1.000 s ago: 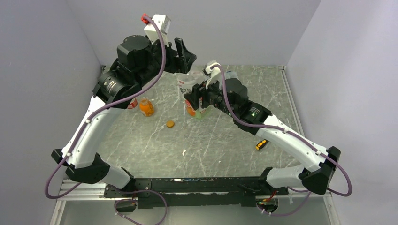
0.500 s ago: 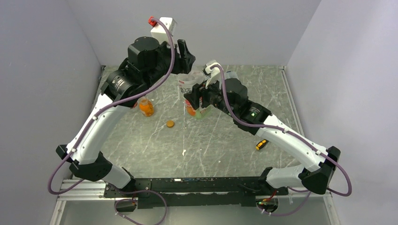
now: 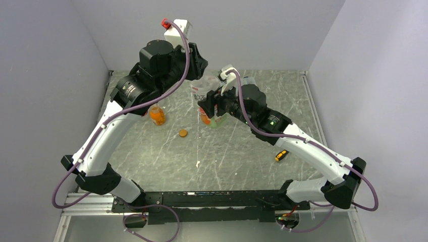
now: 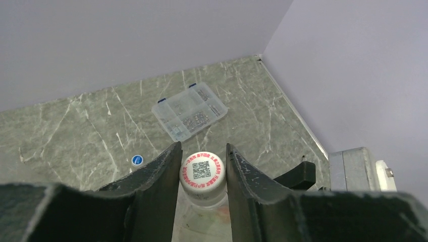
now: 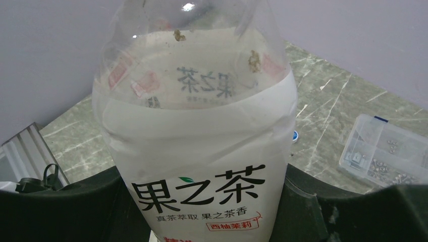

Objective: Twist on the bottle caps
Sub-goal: Screw the bottle cap onto the plastic bottle.

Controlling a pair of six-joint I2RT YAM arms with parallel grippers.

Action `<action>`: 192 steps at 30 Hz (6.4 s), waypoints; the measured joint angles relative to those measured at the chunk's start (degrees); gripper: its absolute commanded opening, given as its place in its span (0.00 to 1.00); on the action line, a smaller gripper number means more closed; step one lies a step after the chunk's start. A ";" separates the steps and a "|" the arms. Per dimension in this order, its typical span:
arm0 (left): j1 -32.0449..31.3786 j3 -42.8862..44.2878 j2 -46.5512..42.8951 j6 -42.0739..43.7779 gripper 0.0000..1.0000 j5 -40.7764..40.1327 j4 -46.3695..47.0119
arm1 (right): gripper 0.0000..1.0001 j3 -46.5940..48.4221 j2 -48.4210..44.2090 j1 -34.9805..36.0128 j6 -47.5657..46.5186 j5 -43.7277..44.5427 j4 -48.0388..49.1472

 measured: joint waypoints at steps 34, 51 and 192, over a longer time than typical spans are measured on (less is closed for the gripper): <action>8.22 -16.22 -15.65 -2.91 0.66 57.27 25.42 | 0.19 -3.80 -6.86 -13.03 24.09 -67.10 21.75; 13.62 -17.20 -15.91 -4.17 0.98 61.64 21.73 | 0.21 2.23 -11.23 -13.18 9.88 -46.05 5.42; 0.76 -1.77 -0.42 0.20 0.58 -1.68 2.12 | 0.13 3.76 1.70 -1.53 1.62 -3.17 -4.39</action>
